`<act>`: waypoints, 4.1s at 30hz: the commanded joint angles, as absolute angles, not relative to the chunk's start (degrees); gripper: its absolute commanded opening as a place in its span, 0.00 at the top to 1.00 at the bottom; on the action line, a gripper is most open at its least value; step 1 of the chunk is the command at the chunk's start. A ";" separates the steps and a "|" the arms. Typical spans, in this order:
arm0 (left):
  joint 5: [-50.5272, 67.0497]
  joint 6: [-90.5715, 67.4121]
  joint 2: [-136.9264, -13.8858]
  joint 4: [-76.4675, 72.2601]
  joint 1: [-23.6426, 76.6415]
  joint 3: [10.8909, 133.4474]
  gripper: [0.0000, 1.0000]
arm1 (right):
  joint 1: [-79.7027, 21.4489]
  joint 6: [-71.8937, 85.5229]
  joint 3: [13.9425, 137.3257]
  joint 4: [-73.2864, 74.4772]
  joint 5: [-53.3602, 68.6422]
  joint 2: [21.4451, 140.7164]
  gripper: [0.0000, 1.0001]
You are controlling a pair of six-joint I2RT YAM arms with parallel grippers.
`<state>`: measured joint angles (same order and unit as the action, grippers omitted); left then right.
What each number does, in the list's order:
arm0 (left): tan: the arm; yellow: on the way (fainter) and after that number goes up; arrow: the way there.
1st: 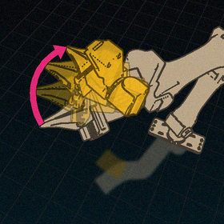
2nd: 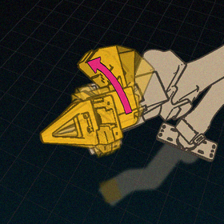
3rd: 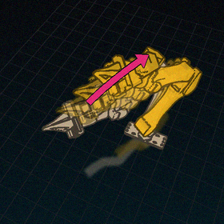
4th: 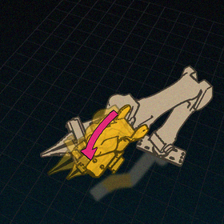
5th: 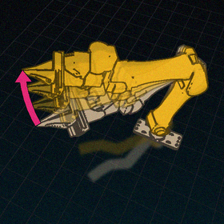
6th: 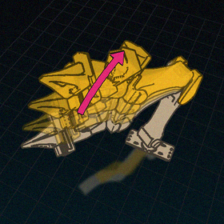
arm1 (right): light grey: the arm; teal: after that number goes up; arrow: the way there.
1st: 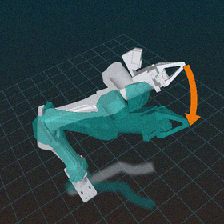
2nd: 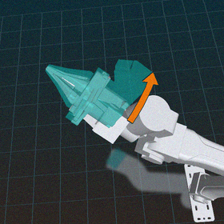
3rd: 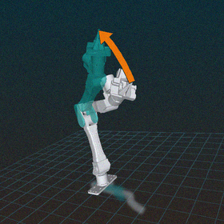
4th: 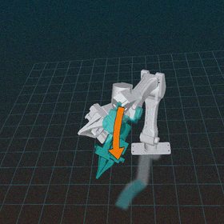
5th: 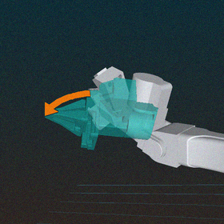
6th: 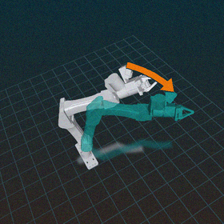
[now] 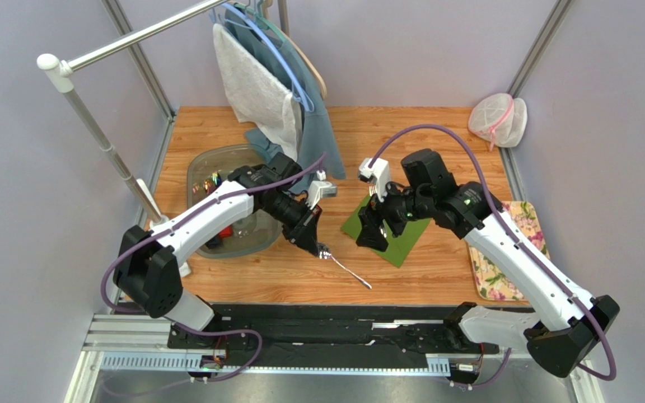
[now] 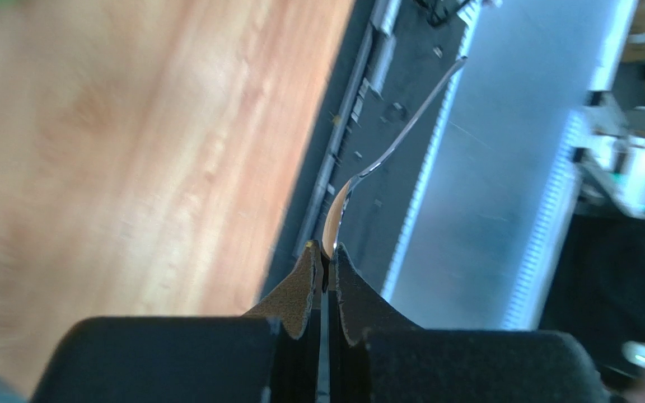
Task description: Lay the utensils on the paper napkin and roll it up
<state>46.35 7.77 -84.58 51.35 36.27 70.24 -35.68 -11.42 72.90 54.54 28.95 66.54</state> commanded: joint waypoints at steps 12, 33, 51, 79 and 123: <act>60.03 -3.43 -90.00 55.81 32.26 70.31 1.00 | -55.19 -14.33 71.19 51.33 16.71 70.83 0.48; 60.91 -5.01 -89.82 54.84 30.59 69.52 1.00 | -62.75 -14.94 71.37 49.13 3.43 76.46 0.71; 59.24 -3.78 -82.99 51.25 27.60 68.03 0.36 | -61.45 -14.33 68.13 47.99 -3.25 74.27 1.00; 32.43 -5.45 -38.41 31.12 20.57 57.40 0.01 | -23.73 13.27 56.25 14.33 -6.33 85.34 0.99; 37.97 -3.87 -39.55 32.17 20.57 56.51 0.01 | -22.59 12.57 59.85 10.63 -5.37 96.69 0.81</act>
